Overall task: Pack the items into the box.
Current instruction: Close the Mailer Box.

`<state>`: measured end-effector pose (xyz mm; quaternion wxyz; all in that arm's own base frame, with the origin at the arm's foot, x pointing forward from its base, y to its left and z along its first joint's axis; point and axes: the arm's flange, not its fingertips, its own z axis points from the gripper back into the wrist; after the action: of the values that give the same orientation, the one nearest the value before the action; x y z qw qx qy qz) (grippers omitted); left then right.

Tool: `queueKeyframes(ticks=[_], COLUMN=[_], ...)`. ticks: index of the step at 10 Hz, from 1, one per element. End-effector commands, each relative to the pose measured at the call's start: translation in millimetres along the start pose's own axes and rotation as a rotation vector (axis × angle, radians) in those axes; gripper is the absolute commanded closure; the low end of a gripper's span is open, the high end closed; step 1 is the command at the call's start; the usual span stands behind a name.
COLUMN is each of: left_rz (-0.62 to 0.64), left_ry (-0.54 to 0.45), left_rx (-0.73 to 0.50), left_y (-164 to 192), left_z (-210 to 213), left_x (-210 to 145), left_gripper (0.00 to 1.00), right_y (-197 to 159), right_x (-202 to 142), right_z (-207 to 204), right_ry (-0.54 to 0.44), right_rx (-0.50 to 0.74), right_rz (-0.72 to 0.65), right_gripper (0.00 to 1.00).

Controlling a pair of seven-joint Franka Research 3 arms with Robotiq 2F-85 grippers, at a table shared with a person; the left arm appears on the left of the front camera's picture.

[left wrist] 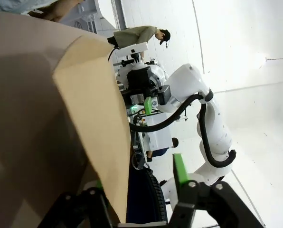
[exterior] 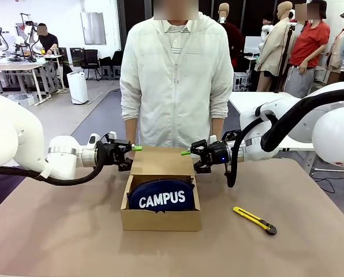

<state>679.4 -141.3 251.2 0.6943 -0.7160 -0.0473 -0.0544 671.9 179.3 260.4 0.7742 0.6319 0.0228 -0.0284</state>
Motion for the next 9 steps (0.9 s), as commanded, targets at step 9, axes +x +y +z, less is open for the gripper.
queueKeyframes(ticks=[9], left_rz=[-0.278], left_ry=[0.114], left_rx=[0.087], left_y=[-91.4], left_z=[-5.2], left_x=[-22.3], left_gripper=[0.39], right_y=[45.1], right_x=[-40.7], right_z=[31.9], right_ry=[-0.128], right_rx=[0.127], right_rz=[0.467], right_gripper=[0.35])
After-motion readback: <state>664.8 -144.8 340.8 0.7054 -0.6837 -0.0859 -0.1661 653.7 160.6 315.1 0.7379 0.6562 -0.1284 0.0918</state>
